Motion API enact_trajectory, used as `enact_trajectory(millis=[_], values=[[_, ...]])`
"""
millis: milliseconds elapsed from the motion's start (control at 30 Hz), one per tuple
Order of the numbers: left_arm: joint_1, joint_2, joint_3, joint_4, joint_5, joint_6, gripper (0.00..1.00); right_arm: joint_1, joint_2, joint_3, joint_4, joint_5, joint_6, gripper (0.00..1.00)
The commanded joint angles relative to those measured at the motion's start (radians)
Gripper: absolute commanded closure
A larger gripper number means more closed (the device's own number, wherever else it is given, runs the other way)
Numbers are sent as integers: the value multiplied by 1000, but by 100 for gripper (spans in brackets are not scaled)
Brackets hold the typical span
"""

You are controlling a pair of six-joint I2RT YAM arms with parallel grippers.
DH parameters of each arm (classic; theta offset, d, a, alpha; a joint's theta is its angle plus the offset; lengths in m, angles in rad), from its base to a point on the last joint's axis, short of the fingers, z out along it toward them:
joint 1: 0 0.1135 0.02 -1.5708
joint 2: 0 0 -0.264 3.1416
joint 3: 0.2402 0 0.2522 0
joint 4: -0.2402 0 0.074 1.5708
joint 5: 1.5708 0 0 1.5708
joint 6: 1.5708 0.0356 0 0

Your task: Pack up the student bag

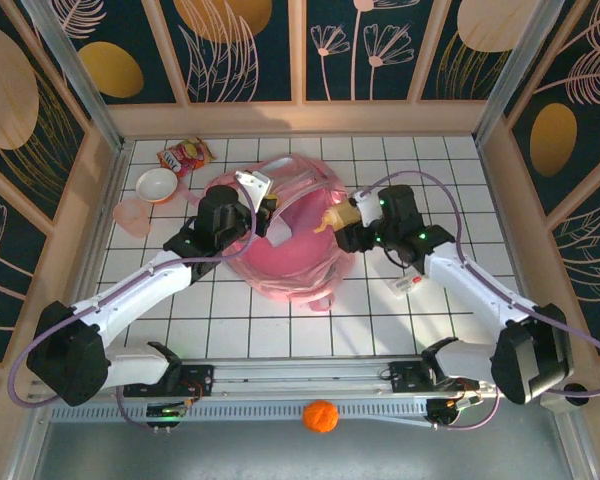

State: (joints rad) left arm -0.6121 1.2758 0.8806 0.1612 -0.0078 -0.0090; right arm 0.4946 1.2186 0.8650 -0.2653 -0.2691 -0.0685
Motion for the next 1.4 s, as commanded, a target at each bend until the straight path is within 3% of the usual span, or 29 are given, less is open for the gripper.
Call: enact_trajectory(millis=[0,167,467,733,867,933,1167,1367], values=[[11,-53,1,126,11,-36,100,47,-23,-11,124,65,112,59],[11,-53,11,127,43,-35,100,118,81,9,197,117,190,60],[11,-82,3,190,167,-50,100,131,295,13,466,145,410,58],[11,-89,-1,189,184,-46,100,139,478,118,524,197,504,57],[12,-90,3,188,187,-45,100,140,548,165,579,163,532,55],[11,-93,4,186,183,-45,100,145,572,189,581,162,537,51],[11,-93,-11,177,161,-44,100,147,527,171,532,240,550,21],[11,-81,-40,181,161,-49,100,147,395,104,466,266,542,15]])
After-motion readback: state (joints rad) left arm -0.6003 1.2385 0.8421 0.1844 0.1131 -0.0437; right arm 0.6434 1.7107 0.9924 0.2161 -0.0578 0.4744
